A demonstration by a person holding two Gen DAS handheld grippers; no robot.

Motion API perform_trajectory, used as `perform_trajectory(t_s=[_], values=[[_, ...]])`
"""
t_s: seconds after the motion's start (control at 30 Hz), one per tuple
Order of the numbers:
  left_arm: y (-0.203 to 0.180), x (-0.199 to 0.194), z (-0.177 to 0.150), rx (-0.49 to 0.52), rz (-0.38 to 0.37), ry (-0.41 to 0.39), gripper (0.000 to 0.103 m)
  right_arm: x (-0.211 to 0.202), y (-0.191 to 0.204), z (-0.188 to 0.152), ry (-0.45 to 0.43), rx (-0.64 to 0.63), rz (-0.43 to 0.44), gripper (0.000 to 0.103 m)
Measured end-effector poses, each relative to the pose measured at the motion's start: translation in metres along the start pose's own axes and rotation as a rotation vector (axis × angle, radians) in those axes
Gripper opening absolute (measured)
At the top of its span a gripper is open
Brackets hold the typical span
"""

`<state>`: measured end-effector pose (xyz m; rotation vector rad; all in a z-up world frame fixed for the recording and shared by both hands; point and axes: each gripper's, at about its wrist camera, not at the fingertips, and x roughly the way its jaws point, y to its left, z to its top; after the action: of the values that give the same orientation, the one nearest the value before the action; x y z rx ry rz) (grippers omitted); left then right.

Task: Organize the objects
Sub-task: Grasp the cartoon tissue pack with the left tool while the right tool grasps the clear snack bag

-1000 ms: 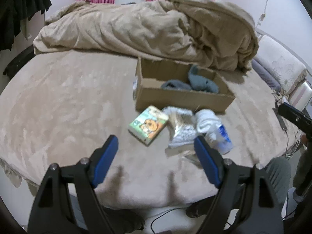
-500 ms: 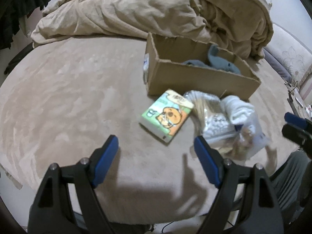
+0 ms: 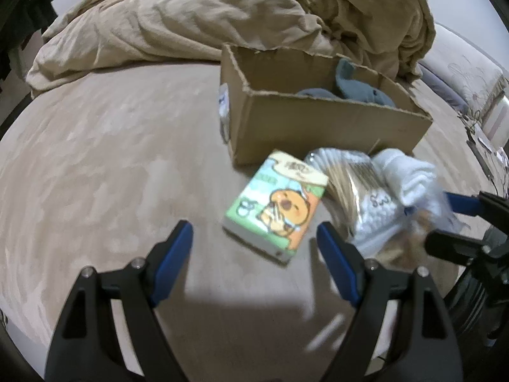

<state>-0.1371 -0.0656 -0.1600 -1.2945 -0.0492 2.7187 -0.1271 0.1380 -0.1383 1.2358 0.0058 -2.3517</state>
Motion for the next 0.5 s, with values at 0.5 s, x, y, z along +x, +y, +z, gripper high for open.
perform_trajectory(t_s=[0.5], values=[[-0.016, -0.002, 0.005, 0.05, 0.0, -0.029, 0.053, -0.003, 0.008, -0.003, 0.016, -0.018, 0.035, 0.049]])
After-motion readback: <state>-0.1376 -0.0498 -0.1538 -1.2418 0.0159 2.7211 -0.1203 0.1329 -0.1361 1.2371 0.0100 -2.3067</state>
